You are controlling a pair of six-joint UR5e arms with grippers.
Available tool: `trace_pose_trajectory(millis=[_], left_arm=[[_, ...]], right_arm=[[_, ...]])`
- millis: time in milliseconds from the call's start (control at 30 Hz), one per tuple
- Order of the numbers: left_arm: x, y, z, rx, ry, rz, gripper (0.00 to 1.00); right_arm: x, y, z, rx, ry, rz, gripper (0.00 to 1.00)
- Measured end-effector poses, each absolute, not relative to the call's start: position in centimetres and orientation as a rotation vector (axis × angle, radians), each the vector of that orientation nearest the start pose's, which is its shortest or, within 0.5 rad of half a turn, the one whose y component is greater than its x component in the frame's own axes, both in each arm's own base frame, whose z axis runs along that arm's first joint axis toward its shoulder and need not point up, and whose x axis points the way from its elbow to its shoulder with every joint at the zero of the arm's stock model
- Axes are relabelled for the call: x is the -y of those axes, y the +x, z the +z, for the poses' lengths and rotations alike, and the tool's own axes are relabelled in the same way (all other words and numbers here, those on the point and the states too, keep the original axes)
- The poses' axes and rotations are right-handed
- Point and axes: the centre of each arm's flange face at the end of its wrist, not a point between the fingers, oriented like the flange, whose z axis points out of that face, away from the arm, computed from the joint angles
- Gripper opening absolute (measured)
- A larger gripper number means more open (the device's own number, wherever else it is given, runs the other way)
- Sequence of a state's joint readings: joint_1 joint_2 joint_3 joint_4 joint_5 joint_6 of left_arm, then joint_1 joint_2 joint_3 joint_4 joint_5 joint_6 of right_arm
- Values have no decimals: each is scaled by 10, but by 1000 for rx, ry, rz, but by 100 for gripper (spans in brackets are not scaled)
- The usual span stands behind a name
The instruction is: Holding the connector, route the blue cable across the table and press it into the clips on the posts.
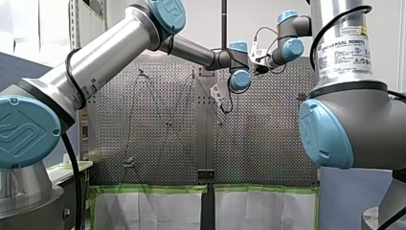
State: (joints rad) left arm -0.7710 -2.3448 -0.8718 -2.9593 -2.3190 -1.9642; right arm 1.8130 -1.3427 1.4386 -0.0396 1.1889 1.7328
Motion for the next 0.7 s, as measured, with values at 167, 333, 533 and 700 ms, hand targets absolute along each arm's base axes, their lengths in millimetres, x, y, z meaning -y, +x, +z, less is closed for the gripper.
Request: trace_pose_trajectory(millis=[167, 333, 533, 700], left_arm=[[585, 507, 346, -1467, -333, -393, 0], [585, 507, 346, -1467, -333, -393, 0], [585, 507, 346, -1467, -333, -393, 25], [585, 507, 346, -1467, -333, -393, 96]], right_arm=[[516, 303, 434, 1054, 1663, 1734, 0], [516, 303, 434, 1054, 1663, 1734, 0], [516, 303, 434, 1054, 1663, 1733, 0], [516, 303, 434, 1054, 1663, 1733, 0]])
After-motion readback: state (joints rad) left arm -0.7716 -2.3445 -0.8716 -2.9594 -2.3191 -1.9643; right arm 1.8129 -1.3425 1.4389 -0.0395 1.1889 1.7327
